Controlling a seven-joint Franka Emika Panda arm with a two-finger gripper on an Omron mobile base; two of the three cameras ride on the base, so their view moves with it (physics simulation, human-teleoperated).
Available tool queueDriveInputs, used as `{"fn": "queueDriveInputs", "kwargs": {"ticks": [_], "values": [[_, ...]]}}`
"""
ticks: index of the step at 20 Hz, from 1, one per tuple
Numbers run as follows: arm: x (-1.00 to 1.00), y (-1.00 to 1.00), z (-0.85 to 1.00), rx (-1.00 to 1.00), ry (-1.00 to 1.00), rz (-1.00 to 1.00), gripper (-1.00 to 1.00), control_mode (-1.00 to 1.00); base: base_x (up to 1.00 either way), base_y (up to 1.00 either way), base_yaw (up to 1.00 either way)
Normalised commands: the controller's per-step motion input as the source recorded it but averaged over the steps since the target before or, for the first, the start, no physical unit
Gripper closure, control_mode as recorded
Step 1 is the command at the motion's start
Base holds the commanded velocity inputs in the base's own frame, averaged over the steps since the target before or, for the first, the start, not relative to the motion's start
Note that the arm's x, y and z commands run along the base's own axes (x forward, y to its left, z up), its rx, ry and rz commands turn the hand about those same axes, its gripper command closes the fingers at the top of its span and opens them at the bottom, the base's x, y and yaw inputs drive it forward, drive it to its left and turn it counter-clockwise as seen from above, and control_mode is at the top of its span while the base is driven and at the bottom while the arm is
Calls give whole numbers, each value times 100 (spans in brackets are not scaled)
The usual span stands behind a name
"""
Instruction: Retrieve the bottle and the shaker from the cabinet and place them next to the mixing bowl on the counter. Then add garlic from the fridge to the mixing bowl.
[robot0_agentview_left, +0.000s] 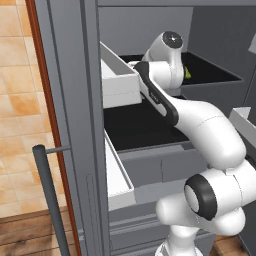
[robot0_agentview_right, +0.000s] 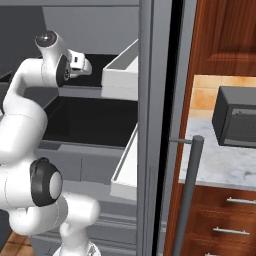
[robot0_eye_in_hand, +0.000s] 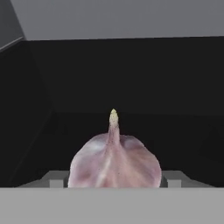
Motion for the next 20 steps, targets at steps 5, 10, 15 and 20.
{"fn": "queueDriveInputs", "kwargs": {"ticks": [5, 10, 15, 20], "values": [[-4, 1, 0, 0, 0, 0, 100, -100, 0, 0, 0], [-59, -3, 14, 0, -2, 0, 100, -100, 0, 0, 0], [-100, -19, 17, 0, 0, 0, 100, -100, 0, 0, 0], [-100, -21, 1, 0, 7, -1, 100, -100, 0, 0, 0]]}}
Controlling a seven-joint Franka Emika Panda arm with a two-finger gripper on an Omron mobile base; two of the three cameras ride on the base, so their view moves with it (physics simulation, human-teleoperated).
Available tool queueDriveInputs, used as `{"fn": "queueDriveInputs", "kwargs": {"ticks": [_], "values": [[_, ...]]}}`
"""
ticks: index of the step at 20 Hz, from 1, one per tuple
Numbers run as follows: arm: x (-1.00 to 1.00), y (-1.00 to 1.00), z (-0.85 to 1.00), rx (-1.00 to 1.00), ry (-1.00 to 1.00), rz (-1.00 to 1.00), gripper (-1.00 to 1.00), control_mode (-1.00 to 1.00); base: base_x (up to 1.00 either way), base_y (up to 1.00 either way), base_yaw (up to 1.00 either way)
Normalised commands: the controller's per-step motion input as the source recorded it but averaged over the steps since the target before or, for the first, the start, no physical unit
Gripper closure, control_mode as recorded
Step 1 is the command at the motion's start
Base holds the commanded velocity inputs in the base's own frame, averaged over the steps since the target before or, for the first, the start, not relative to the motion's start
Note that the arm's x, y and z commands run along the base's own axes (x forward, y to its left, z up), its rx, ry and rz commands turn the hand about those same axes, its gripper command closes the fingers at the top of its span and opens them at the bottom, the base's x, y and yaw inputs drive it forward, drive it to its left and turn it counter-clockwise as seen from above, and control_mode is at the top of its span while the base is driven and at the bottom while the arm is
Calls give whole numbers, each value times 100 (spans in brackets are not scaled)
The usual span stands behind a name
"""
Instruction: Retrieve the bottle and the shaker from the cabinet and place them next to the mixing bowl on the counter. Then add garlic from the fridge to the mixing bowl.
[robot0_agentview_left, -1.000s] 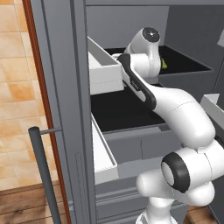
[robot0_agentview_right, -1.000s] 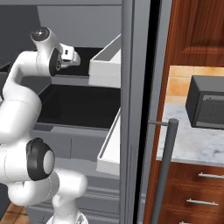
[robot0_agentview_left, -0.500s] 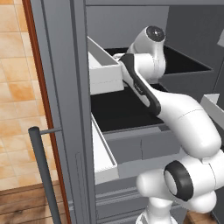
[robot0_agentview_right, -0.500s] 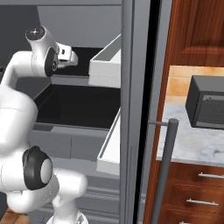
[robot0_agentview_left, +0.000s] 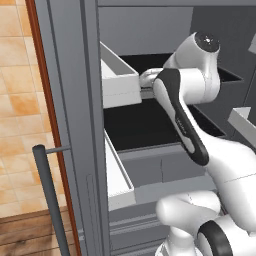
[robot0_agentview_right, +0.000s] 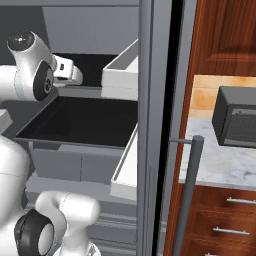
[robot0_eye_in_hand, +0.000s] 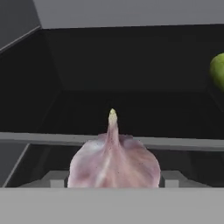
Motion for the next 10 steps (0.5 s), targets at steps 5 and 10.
{"fn": "queueDriveInputs", "kwargs": {"ticks": [5, 10], "values": [[-100, -24, 0, 1, 23, -7, 100, -100, 0, 0, 0], [-100, -10, 0, 0, 31, -3, 100, -100, 0, 0, 0]]}}
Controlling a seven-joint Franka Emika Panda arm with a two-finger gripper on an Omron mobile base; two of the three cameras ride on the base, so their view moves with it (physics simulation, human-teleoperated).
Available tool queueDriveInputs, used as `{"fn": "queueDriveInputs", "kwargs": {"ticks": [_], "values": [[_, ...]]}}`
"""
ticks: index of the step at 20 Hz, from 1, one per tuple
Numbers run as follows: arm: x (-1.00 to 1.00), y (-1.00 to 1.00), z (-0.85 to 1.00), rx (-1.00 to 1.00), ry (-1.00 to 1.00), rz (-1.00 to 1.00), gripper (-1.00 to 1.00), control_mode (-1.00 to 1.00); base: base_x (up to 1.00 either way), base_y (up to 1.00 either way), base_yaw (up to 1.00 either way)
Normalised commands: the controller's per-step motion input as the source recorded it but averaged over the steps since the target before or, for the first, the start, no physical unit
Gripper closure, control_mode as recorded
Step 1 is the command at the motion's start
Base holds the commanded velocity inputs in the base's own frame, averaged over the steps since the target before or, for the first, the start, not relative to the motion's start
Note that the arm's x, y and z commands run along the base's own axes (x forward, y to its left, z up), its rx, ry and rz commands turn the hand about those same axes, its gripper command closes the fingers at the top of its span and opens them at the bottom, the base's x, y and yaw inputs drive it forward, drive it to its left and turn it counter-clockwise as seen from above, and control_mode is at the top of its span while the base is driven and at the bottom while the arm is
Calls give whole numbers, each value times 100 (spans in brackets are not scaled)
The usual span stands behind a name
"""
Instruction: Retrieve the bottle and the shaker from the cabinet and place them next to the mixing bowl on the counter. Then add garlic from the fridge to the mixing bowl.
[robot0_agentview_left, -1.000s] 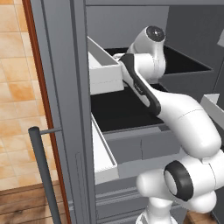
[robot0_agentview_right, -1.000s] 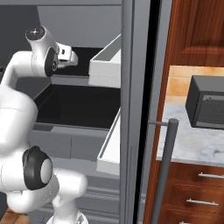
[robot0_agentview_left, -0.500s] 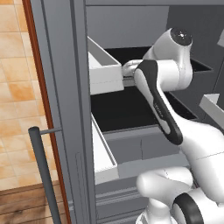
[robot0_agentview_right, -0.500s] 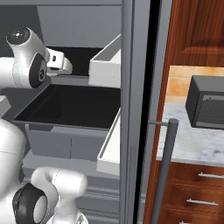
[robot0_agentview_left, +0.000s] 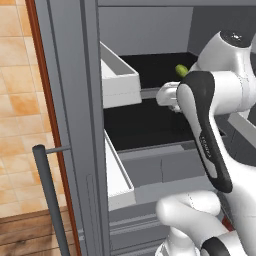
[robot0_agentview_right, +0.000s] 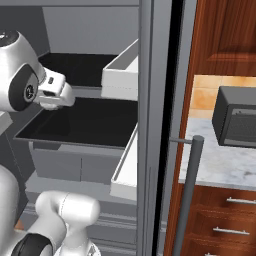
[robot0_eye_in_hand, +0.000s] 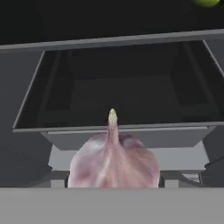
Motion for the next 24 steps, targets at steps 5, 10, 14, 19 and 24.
{"fn": "queueDriveInputs", "kwargs": {"ticks": [5, 10, 14, 19, 24], "values": [[-73, -4, -8, 0, 16, 0, 100, -100, 0, 0, 0], [-39, -1, -43, 0, 12, 7, 100, -100, 0, 0, 0], [-51, -1, -37, -1, 10, 4, 100, -100, 0, 0, 0], [-41, -3, -7, 0, 4, 0, 100, -100, 0, 0, 0], [-3, 0, -25, -4, 0, 0, 100, -100, 0, 0, 0]]}}
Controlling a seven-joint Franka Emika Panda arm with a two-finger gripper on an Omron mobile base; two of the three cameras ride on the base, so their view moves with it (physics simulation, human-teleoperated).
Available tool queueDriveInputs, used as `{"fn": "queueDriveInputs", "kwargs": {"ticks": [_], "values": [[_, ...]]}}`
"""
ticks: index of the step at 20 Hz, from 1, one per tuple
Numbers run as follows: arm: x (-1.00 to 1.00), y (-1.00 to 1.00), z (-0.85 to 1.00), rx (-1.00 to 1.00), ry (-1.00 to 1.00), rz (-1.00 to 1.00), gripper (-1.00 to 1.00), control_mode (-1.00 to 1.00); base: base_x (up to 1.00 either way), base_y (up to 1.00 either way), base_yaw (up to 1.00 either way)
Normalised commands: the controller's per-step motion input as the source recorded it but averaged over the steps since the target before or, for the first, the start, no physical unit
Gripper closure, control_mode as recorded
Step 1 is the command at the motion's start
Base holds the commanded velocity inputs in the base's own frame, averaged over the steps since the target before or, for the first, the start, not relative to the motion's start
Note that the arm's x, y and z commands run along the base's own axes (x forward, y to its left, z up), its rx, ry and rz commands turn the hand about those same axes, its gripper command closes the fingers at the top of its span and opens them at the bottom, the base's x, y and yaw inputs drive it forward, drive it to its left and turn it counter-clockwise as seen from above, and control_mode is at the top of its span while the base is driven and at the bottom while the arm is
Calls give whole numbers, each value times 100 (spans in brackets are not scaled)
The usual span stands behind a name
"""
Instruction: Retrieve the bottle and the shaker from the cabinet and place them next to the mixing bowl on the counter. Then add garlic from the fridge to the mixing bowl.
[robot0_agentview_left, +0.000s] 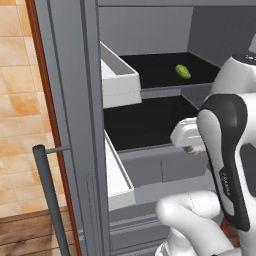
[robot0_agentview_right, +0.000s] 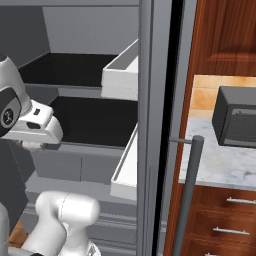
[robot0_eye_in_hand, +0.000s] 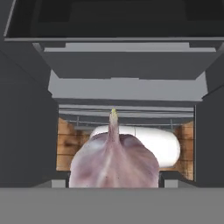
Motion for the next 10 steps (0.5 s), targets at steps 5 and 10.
{"fn": "queueDriveInputs", "kwargs": {"ticks": [5, 10], "values": [[-10, -5, -6, 0, 1, -1, 100, 100, -15, -6, 0], [0, 0, 0, 0, 0, 0, 100, 100, -80, -16, 3]]}}
